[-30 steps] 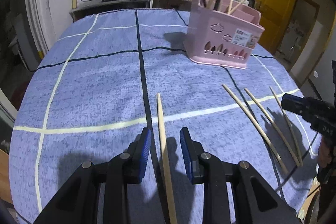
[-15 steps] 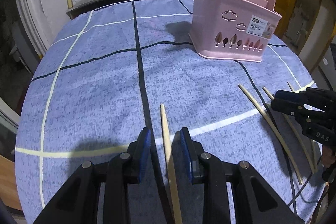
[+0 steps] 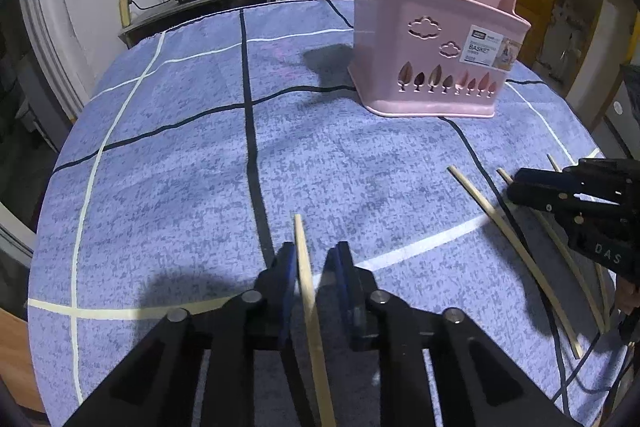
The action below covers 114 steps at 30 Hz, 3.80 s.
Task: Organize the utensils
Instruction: 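Grasp a wooden chopstick with the left tool while the right tool grasps another, then lift both wooden chopsticks upright and carry them over the pink basket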
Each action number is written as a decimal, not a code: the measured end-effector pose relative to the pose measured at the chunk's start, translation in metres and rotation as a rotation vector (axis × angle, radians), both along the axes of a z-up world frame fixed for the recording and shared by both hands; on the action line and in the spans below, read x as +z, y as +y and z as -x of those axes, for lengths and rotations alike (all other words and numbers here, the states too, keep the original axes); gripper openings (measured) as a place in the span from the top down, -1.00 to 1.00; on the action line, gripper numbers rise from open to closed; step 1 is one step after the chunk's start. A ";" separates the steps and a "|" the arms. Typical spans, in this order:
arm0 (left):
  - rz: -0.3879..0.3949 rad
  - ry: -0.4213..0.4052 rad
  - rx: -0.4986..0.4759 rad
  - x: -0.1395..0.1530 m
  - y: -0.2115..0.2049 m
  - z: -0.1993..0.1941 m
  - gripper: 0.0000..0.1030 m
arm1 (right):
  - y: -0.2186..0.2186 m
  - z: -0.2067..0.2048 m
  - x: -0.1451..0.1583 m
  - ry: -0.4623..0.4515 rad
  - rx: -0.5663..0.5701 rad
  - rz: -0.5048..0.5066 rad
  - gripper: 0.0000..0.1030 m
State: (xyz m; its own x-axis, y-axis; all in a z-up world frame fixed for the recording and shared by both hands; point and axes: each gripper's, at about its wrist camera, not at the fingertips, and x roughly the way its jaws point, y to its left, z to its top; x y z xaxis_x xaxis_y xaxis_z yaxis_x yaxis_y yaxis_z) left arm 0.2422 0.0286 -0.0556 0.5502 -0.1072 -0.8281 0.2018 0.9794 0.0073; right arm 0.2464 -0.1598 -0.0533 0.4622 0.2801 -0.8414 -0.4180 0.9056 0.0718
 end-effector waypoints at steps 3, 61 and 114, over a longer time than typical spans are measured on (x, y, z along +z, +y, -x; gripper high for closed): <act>-0.019 0.002 -0.009 0.000 -0.006 0.000 0.87 | 0.000 -0.001 0.000 0.004 0.002 -0.003 0.89; 0.145 -0.258 -0.032 0.157 0.008 0.057 0.89 | -0.032 0.052 0.138 -0.323 -0.030 -0.189 0.90; 0.231 -0.411 -0.097 0.267 -0.049 -0.071 0.89 | -0.029 -0.027 0.229 -0.543 -0.067 -0.324 0.91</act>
State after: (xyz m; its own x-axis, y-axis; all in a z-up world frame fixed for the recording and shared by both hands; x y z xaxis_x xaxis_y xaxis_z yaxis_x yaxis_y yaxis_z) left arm 0.3132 -0.0205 0.2110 0.8053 -0.3297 -0.4928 0.3179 0.9417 -0.1105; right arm 0.2734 -0.1892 0.1761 0.8244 0.4369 -0.3598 -0.4153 0.8989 0.1398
